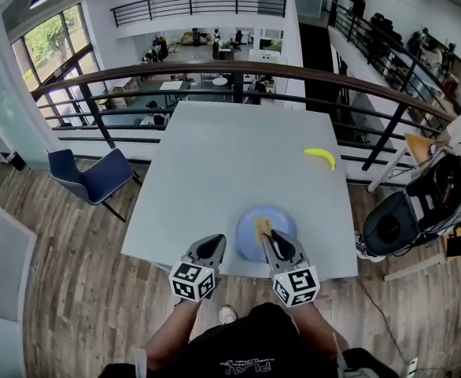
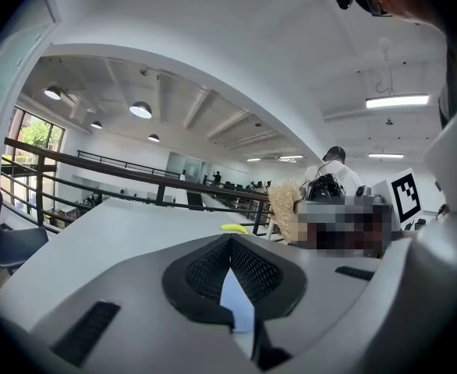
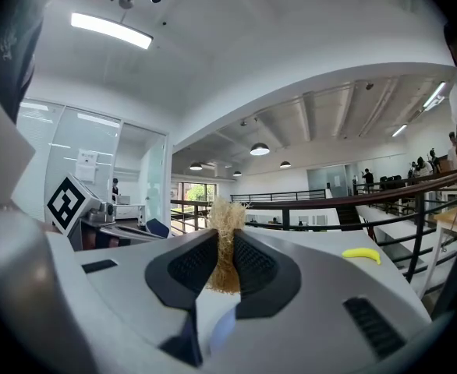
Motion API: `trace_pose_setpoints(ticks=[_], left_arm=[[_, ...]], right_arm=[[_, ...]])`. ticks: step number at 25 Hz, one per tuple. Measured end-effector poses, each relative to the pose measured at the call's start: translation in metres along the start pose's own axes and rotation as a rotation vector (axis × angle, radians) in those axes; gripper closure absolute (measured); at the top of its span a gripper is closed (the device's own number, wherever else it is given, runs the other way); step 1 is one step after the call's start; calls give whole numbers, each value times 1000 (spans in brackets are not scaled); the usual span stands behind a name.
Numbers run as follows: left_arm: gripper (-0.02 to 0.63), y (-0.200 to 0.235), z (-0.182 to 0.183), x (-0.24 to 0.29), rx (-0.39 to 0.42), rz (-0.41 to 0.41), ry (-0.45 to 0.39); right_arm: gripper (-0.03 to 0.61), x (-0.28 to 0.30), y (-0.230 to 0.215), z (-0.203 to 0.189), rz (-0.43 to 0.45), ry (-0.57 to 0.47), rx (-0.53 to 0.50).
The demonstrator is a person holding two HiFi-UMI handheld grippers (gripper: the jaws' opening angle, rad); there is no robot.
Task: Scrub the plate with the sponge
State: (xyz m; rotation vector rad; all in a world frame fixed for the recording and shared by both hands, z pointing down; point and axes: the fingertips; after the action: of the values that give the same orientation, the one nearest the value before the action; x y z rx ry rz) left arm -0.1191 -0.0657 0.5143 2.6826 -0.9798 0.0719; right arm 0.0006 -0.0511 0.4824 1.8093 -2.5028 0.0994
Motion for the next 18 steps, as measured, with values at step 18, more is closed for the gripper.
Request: trace_pose_setpoints(ticks=[18], left_arm=[[600, 11, 14, 110, -42, 30, 26]], right_arm=[[511, 50, -103, 2, 6, 40, 12]])
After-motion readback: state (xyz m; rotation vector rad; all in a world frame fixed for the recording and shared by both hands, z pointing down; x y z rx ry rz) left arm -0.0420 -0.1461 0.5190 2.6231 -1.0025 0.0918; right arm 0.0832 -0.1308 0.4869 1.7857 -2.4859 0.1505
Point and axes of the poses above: the fingertips, and each gripper's own axes: x forward along the fingers, y to its left, z out of its top, and after that the axes turned 10 degrees about -z, right-handed
